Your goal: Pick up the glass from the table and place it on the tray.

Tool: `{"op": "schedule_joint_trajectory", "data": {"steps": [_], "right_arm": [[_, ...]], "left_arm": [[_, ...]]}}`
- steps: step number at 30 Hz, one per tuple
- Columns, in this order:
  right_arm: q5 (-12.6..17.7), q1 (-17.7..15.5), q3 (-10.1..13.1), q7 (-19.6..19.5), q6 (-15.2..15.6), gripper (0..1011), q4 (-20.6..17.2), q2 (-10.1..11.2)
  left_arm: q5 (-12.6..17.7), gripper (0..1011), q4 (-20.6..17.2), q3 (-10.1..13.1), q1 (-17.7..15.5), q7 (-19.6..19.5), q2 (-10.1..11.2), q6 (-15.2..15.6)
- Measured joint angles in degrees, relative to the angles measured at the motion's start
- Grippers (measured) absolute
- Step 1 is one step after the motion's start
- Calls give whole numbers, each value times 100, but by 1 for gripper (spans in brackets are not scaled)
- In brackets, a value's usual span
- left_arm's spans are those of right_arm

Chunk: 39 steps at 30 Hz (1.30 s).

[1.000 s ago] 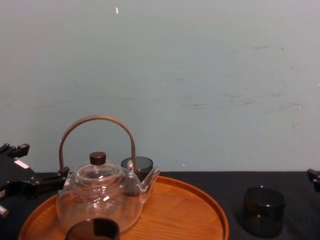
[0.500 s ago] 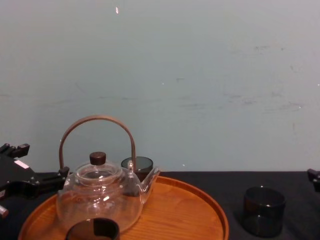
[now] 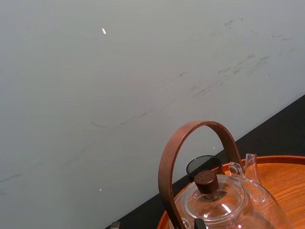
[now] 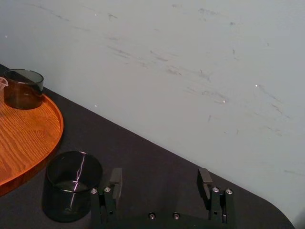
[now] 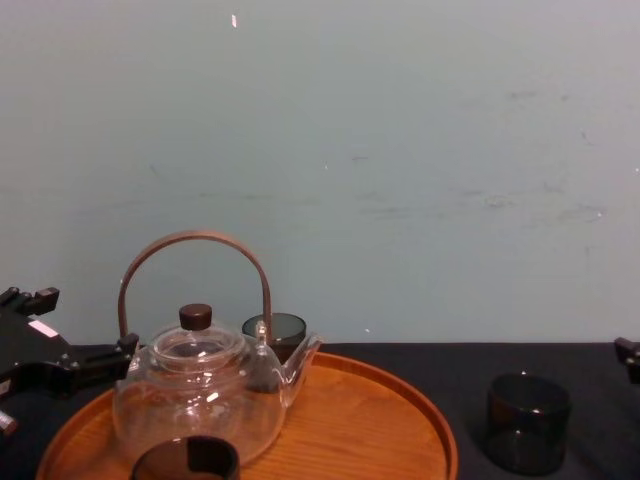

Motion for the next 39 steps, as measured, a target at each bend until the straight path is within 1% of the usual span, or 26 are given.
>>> {"op": "schedule_joint_trajectory", "data": {"steps": [2, 3, 4, 6, 11, 12, 13, 16, 22, 26, 29, 32, 35, 39], "right_arm": [[0, 0, 3, 6, 0, 1002, 1, 0], [23, 6, 9, 70, 1, 1002, 10, 2], [110, 19, 31, 253, 17, 1002, 24, 23], [234, 19, 81, 494, 50, 1002, 18, 61], [463, -66, 191, 931, 82, 1002, -117, 160], [463, -66, 191, 931, 82, 1002, -117, 160], [501, -98, 202, 1055, 109, 1002, -186, 198], [526, -160, 206, 1238, 196, 1002, -317, 268], [520, -309, 243, 1461, 432, 1002, -631, 420], [510, -376, 247, 1610, 529, 1002, -768, 477], [482, -386, 218, 1705, 569, 1002, -797, 476], [415, -382, 168, 1798, 605, 1002, -793, 421], [351, -343, 119, 1854, 626, 1002, -720, 338], [244, -230, 64, 1942, 651, 1002, -513, 181]], "left_arm": [[0, 1010, 0, 1, 0, 0, 0, 0], [0, 1010, 0, 0, 0, 0, 0, 0], [0, 1010, 0, 0, 0, 0, 0, 0], [0, 1009, 0, 1, 0, 0, 0, 0], [0, 1009, 0, 1, 0, 0, 0, 0], [0, 1010, 0, 0, 0, 0, 0, 0], [0, 1009, 0, 1, 0, 0, 0, 0], [0, 1010, 0, 0, 0, 0, 0, 0], [0, 1010, 0, 0, 0, 0, 0, 0], [0, 1009, 0, 0, 0, 0, 0, 0], [0, 1009, 0, 0, 0, 0, 0, 0], [0, 1010, 0, 0, 0, 0, 0, 0], [0, 1009, 0, 0, 0, 0, 0, 0], [0, 1010, 0, 0, 0, 0, 0, 0]]}}
